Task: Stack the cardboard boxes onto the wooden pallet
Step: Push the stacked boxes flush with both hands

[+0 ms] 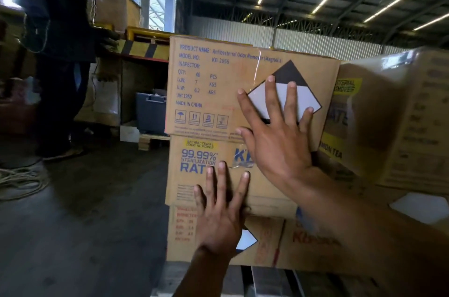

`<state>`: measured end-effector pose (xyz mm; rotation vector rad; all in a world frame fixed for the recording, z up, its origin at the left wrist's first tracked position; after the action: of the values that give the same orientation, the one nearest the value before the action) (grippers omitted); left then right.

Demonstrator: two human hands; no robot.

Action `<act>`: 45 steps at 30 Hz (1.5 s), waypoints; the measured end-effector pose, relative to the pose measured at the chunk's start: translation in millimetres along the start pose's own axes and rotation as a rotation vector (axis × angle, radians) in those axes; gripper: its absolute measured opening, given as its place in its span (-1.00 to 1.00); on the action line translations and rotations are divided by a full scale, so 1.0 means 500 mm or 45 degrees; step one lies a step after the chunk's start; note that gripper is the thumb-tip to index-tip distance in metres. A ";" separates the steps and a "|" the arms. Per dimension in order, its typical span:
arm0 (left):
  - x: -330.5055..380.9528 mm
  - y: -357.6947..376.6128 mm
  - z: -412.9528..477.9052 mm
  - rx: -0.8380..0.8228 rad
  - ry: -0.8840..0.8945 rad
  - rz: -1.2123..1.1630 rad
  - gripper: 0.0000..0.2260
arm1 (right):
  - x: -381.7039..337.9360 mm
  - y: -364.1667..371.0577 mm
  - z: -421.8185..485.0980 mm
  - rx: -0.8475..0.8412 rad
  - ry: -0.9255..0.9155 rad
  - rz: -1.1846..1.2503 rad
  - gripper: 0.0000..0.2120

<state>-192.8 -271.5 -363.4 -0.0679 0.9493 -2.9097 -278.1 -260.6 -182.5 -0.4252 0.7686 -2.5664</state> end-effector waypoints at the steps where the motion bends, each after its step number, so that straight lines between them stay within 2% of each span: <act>1: -0.001 0.006 0.000 0.006 0.001 0.006 -0.40 | 0.002 0.006 0.004 0.006 0.002 -0.001 -0.33; 12: -0.008 0.012 0.013 -0.015 0.001 -0.008 -0.37 | 0.010 0.017 0.025 0.017 0.032 -0.008 -0.33; 16: -0.007 0.023 0.019 -0.011 -0.012 0.014 -0.18 | 0.014 0.022 0.028 0.032 0.033 -0.011 -0.33; 21: -0.009 0.020 0.025 -0.026 -0.021 0.041 -0.11 | 0.022 0.039 0.041 0.000 0.038 -0.011 -0.32; 25: -0.010 0.012 0.027 0.028 -0.002 0.034 -0.29 | 0.030 0.058 0.060 -0.062 0.065 -0.002 -0.31; 28: -0.015 0.019 0.025 0.061 -0.020 0.013 -0.29 | 0.030 0.067 0.059 -0.059 0.060 -0.013 -0.31; 33: -0.014 0.026 0.024 0.160 -0.098 0.086 -0.44 | 0.035 0.090 0.068 -0.108 0.071 -0.016 -0.31; 38: -0.009 0.030 0.022 0.296 -0.102 0.272 -0.44 | 0.030 0.103 0.076 -0.152 0.101 0.014 -0.30; 41: -0.003 0.047 0.019 0.278 -0.132 0.284 -0.44 | 0.034 0.103 0.073 -0.172 0.092 0.027 -0.27; 45: 0.004 0.041 0.014 0.300 -0.135 0.268 -0.26 | 0.037 0.079 0.054 -0.262 0.088 0.108 -0.33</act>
<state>-193.0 -292.1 -369.9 -0.0999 0.5564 -2.7675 -271.0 -311.6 -180.7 -0.3602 1.0584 -2.4434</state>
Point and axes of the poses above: each hand's wrist, its own z-axis towards the middle knuckle, its own y-axis out of the palm, x = y × z, the point moved 6 cm from there along z, towards the middle knuckle, and after that the axes turned 8 degrees about z, right-handed, at the moved point
